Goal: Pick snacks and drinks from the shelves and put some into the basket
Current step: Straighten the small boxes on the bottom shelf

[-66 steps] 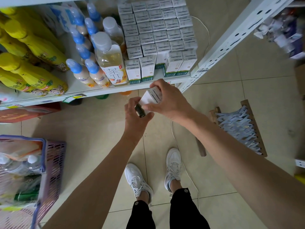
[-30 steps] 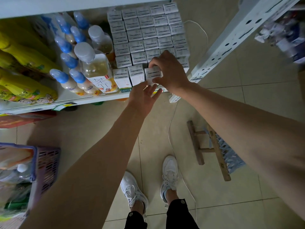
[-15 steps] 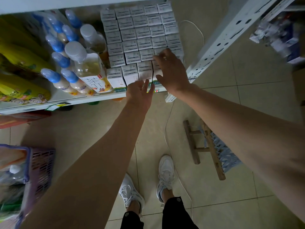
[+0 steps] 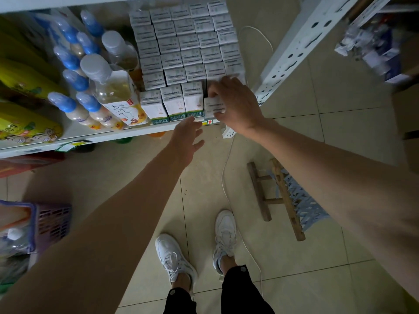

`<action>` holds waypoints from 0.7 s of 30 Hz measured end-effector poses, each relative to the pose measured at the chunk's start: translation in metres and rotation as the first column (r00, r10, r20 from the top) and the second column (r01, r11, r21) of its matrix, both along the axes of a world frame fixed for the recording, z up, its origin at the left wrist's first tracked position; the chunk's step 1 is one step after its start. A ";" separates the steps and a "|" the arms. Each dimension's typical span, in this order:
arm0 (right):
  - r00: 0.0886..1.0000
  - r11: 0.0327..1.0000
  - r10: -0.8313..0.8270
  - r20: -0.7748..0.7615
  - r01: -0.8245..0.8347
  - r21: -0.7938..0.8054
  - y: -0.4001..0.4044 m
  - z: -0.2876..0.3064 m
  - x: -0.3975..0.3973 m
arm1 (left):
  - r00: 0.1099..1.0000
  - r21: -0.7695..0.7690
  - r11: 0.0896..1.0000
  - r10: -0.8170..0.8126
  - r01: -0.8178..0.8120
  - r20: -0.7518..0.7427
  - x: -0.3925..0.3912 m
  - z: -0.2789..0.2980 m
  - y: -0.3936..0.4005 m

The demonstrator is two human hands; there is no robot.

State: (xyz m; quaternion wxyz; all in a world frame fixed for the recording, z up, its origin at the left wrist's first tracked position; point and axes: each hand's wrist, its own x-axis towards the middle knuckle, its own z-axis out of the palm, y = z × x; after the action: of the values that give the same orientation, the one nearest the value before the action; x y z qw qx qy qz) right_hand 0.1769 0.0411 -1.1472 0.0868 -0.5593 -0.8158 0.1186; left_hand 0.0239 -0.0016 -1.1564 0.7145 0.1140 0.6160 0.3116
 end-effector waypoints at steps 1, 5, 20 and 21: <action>0.999 1.000 -0.004 -0.043 0.003 -0.011 -0.005 0.001 0.000 | 0.996 0.023 0.997 -0.068 0.070 -0.056 0.000 -0.002 -0.004; 0.964 0.988 -0.030 -0.266 -0.011 -0.154 -0.033 0.011 0.000 | 0.957 0.094 0.961 -0.241 0.258 -0.163 -0.010 -0.016 -0.017; 0.727 0.891 -0.331 -0.602 0.031 -0.453 -0.102 0.054 -0.025 | 0.969 0.199 0.956 -0.234 0.214 0.084 -0.045 0.005 -0.076; 0.727 0.893 -0.325 -0.605 0.026 -0.449 -0.104 0.056 -0.026 | 0.968 0.209 0.957 -0.229 0.203 0.105 -0.047 0.006 -0.078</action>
State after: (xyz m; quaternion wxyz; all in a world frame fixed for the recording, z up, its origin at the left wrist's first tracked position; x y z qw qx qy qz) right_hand 0.1505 -0.0625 -1.0908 0.2639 -0.5611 -0.6284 0.4696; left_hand -0.0226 -0.0794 -1.1501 0.7674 0.2305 0.5191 0.2975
